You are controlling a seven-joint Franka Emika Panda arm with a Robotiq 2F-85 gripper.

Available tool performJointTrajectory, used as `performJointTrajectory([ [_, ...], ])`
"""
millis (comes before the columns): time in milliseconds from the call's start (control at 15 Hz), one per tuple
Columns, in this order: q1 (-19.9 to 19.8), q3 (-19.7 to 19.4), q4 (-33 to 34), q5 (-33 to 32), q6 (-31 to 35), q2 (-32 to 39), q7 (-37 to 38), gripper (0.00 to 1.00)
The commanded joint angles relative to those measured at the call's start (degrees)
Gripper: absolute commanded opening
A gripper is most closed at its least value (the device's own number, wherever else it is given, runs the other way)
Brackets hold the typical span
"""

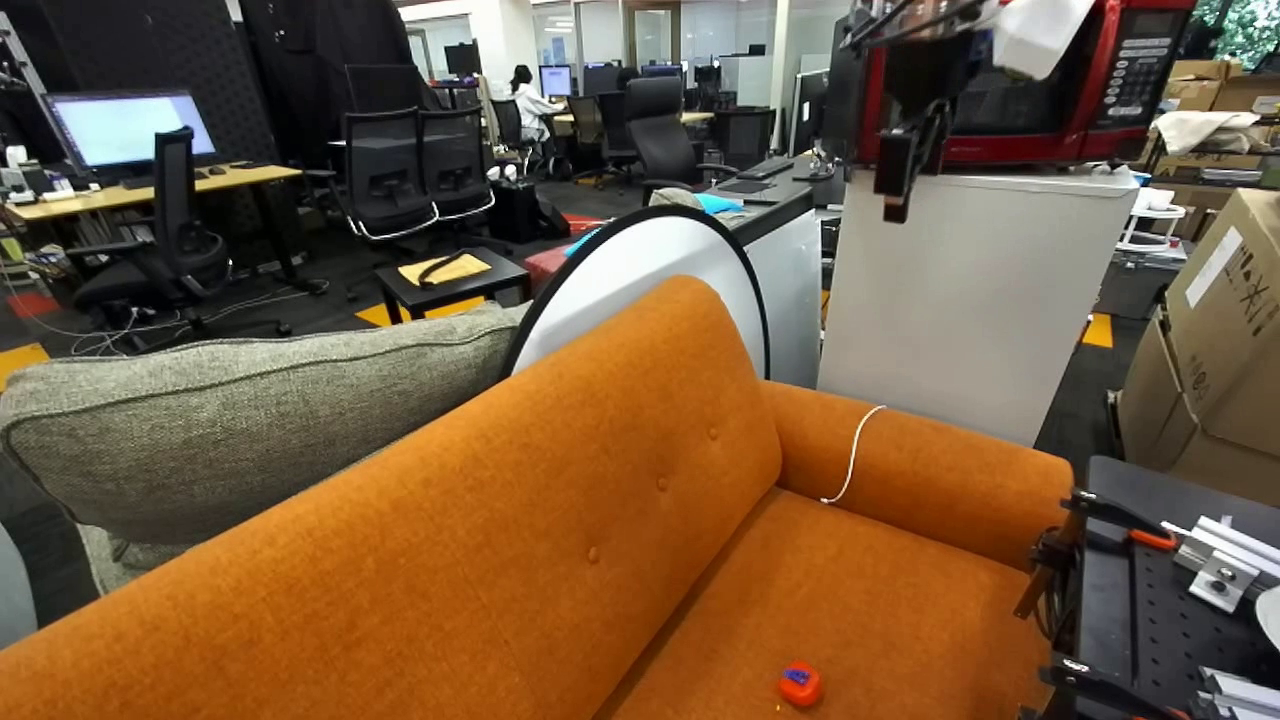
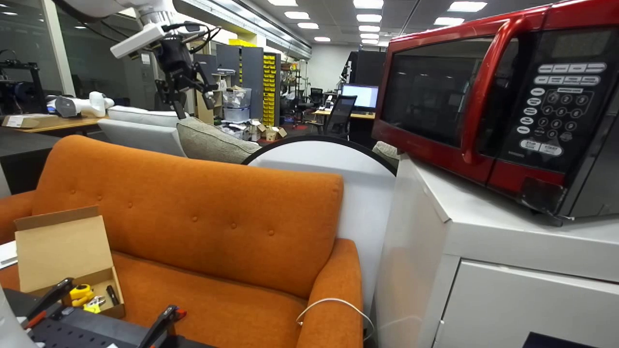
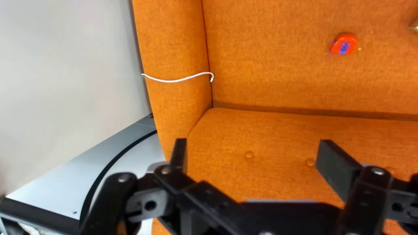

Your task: Take the red block and put it in the box

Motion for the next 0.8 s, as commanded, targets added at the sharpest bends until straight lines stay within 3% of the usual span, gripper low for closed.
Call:
performJointTrajectory([
  [0, 0.6, 1.7, -2.1, -3.6, 7.1, 3.7, 3.0, 1.00],
  [67, 0.9, 1.1, -1.5, -1.3, 4.7, 2.9, 2.4, 1.00],
  [533, 1.1, 1.4, -1.9, -2.7, 6.4, 4.0, 3.1, 1.00],
  [733, 2.1, 0.6, -4.1, 0.8, 12.6, 6.0, -0.4, 1.00],
])
